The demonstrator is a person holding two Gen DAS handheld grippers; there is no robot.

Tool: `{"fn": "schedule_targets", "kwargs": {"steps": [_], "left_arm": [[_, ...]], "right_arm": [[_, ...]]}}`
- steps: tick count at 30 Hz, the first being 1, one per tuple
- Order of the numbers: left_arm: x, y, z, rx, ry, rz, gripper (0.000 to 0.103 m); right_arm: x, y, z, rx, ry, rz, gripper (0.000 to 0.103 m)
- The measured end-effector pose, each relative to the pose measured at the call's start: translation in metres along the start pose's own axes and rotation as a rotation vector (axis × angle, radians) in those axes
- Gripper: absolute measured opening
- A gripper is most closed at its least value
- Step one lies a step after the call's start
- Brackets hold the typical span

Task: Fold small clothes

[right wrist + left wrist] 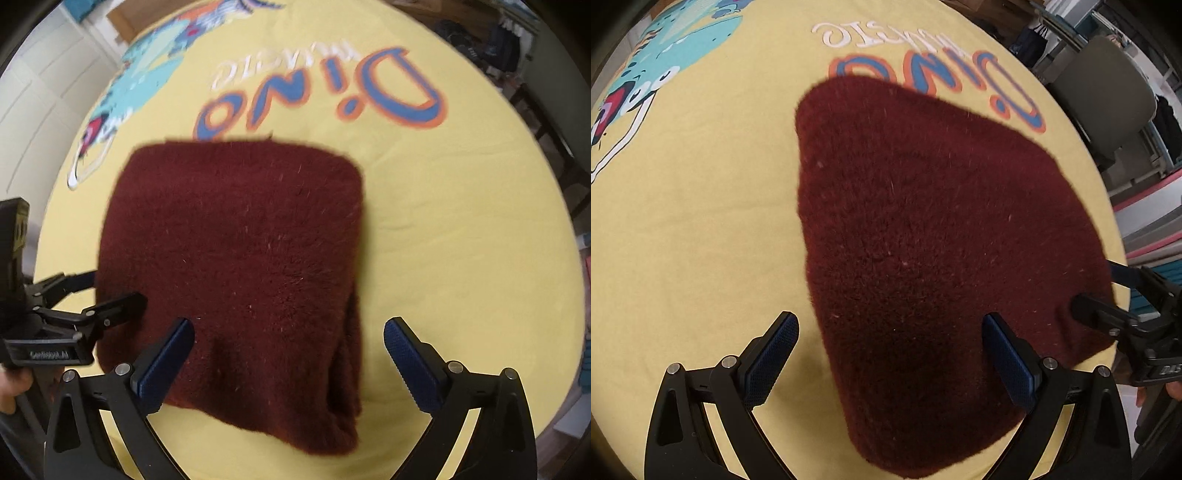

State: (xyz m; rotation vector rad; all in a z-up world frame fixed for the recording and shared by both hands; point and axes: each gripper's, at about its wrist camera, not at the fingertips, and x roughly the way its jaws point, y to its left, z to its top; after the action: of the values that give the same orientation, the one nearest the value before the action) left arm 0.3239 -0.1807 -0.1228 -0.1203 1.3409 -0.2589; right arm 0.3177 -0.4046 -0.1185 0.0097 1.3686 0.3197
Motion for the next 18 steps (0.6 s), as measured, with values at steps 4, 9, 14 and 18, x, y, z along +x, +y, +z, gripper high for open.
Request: {"fn": "schedule_targets", "kwargs": {"steps": [4, 9, 14, 18], "left_arm": [[0.017, 0.005, -0.011, -0.032, -0.002, -0.008, 0.1], [0.027, -0.003, -0.026, 0.002, -0.059, 0.025, 0.1], [0.036, -0.001, -0.03, -0.013, -0.049, -0.012, 0.091], [0.032, -0.002, -0.031, 0.007, -0.065, -0.043, 0.073]], "right_arm": [[0.028, -0.012, -0.011, 0.016, -0.01, 0.021, 0.102], [0.045, -0.025, -0.018, 0.045, -0.031, 0.093, 0.102], [0.046, -0.02, -0.02, 0.024, -0.057, 0.08, 0.101], [0.044, -0.015, -0.019, 0.048, -0.051, 0.143, 0.075]]}}
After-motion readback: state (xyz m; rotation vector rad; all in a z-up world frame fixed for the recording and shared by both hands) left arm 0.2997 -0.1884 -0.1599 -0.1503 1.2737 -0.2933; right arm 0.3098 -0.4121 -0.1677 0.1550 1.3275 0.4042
